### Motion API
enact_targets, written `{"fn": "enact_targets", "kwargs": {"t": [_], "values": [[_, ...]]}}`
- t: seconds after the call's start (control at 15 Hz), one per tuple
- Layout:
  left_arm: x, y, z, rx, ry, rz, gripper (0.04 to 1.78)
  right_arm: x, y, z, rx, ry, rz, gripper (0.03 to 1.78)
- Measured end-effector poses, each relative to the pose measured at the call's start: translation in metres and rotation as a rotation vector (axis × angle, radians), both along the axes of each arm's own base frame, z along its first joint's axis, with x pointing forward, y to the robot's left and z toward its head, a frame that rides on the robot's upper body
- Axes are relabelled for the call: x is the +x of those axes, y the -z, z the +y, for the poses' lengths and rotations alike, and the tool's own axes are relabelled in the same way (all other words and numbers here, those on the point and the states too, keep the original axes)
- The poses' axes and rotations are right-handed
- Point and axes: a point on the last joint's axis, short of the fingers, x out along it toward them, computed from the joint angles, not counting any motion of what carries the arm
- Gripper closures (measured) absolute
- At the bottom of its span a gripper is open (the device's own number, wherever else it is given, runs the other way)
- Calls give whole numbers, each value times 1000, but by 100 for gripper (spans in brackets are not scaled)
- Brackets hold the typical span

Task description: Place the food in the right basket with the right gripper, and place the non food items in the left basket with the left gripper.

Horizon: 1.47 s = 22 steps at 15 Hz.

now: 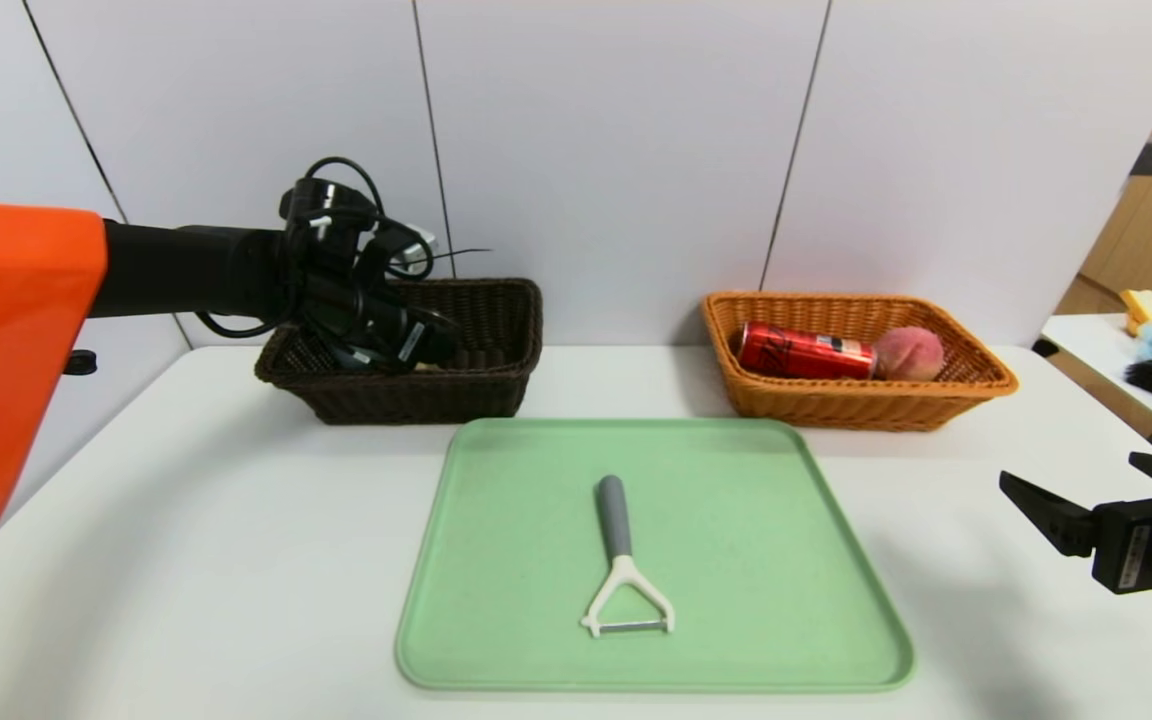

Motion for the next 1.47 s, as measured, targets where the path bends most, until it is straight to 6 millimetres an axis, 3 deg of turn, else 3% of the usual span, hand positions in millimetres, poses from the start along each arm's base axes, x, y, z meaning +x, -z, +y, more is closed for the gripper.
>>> {"fn": "enact_targets", "kwargs": {"t": [0.47, 0.73, 1.13, 1.47], "values": [[3, -8, 0, -18, -12, -62, 29, -1, 1, 0, 0, -1, 4, 11], [-12, -23, 3, -25, -11, -76, 22, 0, 0, 0, 1, -2, -1, 11], [-72, -26, 1, -156, -27, -185, 16, 0, -2, 0, 4, -1, -18, 11], [-145, -6, -24, -352, -14, -285, 15, 3, -12, 1, 41, -11, -122, 11]]}}
